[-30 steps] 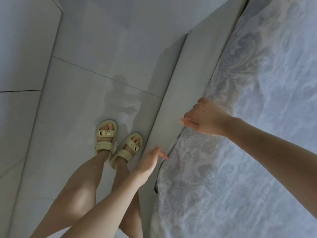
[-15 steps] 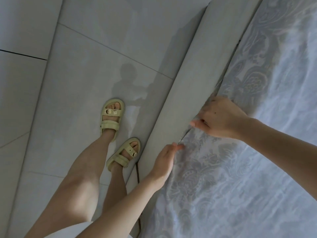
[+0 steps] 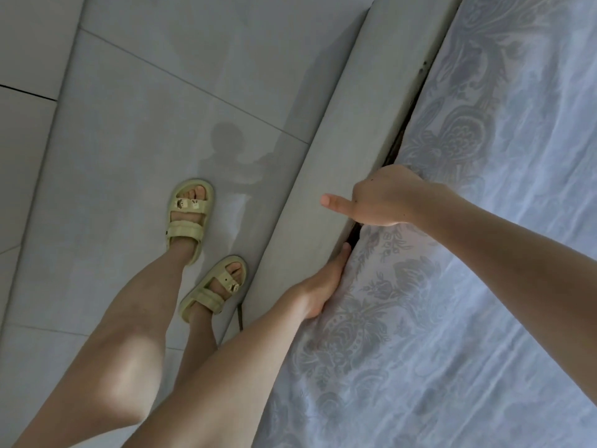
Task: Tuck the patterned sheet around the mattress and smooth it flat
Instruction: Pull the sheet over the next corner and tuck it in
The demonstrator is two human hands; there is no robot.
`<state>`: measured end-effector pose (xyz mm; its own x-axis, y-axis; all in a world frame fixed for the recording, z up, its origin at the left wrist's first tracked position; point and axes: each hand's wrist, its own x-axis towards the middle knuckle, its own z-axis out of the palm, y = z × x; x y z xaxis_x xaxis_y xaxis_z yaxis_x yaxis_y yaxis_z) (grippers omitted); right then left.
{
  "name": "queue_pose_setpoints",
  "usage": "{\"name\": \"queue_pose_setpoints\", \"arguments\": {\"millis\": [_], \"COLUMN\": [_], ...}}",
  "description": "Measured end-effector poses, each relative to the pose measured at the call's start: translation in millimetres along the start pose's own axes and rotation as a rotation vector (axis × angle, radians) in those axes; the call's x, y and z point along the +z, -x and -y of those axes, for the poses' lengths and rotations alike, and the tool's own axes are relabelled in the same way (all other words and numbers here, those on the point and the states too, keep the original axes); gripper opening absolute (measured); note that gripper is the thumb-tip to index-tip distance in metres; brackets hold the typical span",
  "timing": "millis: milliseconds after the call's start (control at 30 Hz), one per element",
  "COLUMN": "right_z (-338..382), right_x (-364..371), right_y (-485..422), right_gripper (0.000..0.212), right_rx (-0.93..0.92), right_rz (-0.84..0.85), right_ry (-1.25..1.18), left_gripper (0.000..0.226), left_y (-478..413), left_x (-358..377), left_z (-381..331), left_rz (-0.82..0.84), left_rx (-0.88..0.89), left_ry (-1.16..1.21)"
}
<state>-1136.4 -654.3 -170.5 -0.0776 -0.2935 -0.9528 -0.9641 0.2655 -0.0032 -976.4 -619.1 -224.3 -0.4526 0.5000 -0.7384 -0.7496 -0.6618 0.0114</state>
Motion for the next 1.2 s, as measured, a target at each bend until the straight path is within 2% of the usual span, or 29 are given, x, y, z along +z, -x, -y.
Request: {"name": "queue_pose_setpoints", "arguments": {"millis": [100,167,267,433,567,667,767,867,933,1000,1067,1200], "right_z": [5.2,7.1,6.5,2.2,24.1,53.0,75.9,87.6,100.8,118.3,134.9,155.3], "right_x": [0.7,3.6,6.8,9.9,25.1,48.7,75.9,88.4,92.3,103.1,118.5,135.7], "right_y": [-18.4,-24.3,-27.6,-20.1,13.9,35.3,43.8,37.1,28.9,28.7,37.9,48.5], "right_gripper": [0.083,0.083,0.082,0.088,0.065,0.061,0.074,0.080,0.080,0.070,0.068,0.070], "right_rx": [-0.007,-0.012,-0.020,-0.062,-0.229,-0.285,-0.323,-0.247,-0.242,-0.286,-0.329,-0.345], "right_rz": [0.015,0.018,-0.027,-0.188,-0.300,-0.258,-0.292,-0.295,-0.274,-0.243,-0.226,-0.207], "right_ry": [0.039,0.056,0.032,-0.129,-0.156,-0.112,0.027,0.066,0.011,-0.092,-0.131,0.014], "left_gripper": [0.072,0.077,0.065,0.048,0.060,0.065,0.072,0.065,0.060,0.060,0.056,0.047], "left_y": [3.2,18.7,44.8,71.1,52.0,42.4,49.0,61.6,76.1,85.5,88.1,92.2], "left_x": [-11.5,-22.5,-43.8,-34.3,-11.0,-8.7,-27.0,-50.7,-60.7,-61.7,-57.8,-42.6], "left_z": [-5.5,-1.8,28.3,67.3,79.6,83.7,90.6,116.4,144.1,175.0,197.9,199.2], "left_rz": [-0.050,-0.191,-0.448,-0.287,-0.212,-0.197,-0.243,-0.517,-0.613,-0.557,-0.483,-0.372], "left_rx": [-0.006,0.030,0.240,0.156,-0.007,-0.065,0.036,0.210,0.272,0.225,0.122,0.124], "left_ry": [-0.026,0.001,-0.094,-0.144,-0.061,0.004,0.023,0.053,0.001,-0.055,-0.056,-0.002]}}
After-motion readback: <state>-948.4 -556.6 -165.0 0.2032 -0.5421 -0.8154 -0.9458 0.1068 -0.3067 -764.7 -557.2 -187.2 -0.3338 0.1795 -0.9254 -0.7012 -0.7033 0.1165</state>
